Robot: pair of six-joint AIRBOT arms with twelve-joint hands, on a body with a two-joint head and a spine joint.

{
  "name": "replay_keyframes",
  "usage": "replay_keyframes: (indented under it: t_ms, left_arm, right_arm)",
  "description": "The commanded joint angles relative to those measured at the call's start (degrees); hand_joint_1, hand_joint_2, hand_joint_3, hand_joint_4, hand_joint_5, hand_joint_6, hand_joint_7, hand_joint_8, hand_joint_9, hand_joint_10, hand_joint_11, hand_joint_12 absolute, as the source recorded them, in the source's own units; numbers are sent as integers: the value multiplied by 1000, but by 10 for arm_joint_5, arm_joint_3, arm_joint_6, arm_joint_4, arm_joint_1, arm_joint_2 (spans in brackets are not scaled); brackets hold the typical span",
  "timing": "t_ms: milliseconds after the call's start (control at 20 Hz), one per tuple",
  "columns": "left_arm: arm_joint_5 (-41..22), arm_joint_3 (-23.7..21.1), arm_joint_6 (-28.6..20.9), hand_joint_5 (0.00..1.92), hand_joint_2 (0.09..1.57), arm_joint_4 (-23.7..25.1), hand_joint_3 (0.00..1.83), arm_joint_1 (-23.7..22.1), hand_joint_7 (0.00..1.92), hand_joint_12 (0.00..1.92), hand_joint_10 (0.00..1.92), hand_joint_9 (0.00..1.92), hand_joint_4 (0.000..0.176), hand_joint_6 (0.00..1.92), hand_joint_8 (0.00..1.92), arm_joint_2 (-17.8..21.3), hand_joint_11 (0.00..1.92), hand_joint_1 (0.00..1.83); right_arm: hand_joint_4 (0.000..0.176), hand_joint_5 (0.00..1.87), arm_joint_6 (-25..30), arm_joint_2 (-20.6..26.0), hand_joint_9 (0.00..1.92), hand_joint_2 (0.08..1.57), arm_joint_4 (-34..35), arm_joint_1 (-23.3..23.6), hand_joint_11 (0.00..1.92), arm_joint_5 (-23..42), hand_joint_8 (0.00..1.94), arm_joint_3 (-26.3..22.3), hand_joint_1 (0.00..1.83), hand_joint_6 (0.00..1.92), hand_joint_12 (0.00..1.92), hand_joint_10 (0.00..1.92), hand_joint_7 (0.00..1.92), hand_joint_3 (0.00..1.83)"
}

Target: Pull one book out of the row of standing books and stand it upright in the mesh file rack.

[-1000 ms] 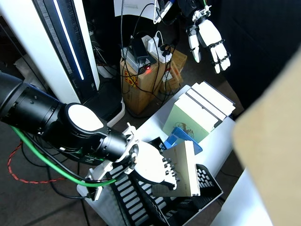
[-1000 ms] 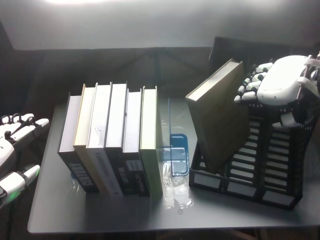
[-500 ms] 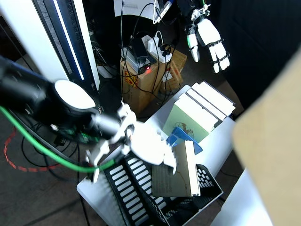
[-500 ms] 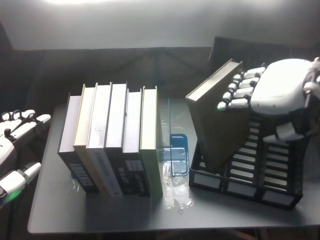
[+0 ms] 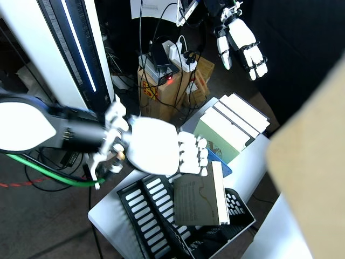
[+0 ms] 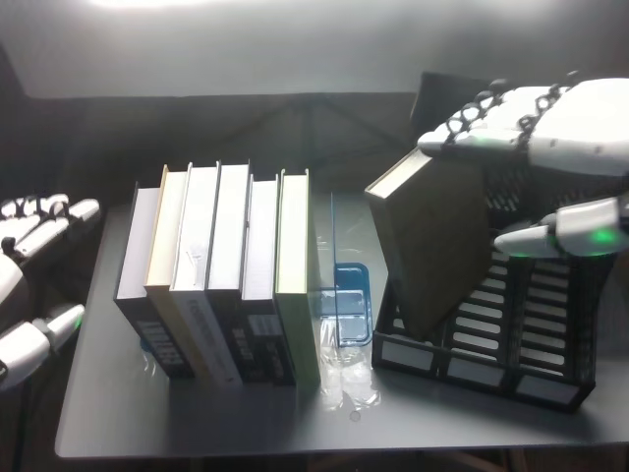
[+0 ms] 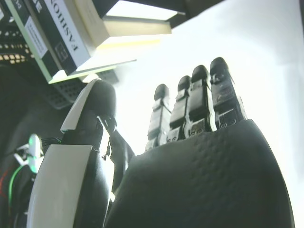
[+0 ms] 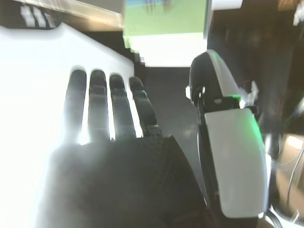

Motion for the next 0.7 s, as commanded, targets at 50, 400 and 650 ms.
replay_keyframes:
  t_ms: [50, 400, 650]
  left_arm:
    - [-110, -3, -10, 0, 1457, 11, 2, -1, 0, 0, 0, 0, 100, 0, 0, 10, 0, 479]
    - [-148, -15, -15, 0, 1424, 96, 0, -41, 0, 0, 0, 0, 104, 0, 0, 26, 0, 239]
    - [-127, -6, -32, 0, 1412, 142, 0, -72, 0, 0, 0, 0, 120, 0, 0, 24, 0, 244]
  right_arm:
    - [0, 0, -45, 24, 20, 1292, 100, -29, 0, 121, 0, -14, 491, 0, 2, 6, 4, 15]
    - [1, 0, -112, 66, 5, 1251, 271, -146, 0, 305, 3, -65, 608, 0, 0, 0, 26, 0]
    - [0, 0, -131, 66, 0, 1296, 329, -192, 0, 371, 0, -73, 619, 0, 0, 0, 0, 14]
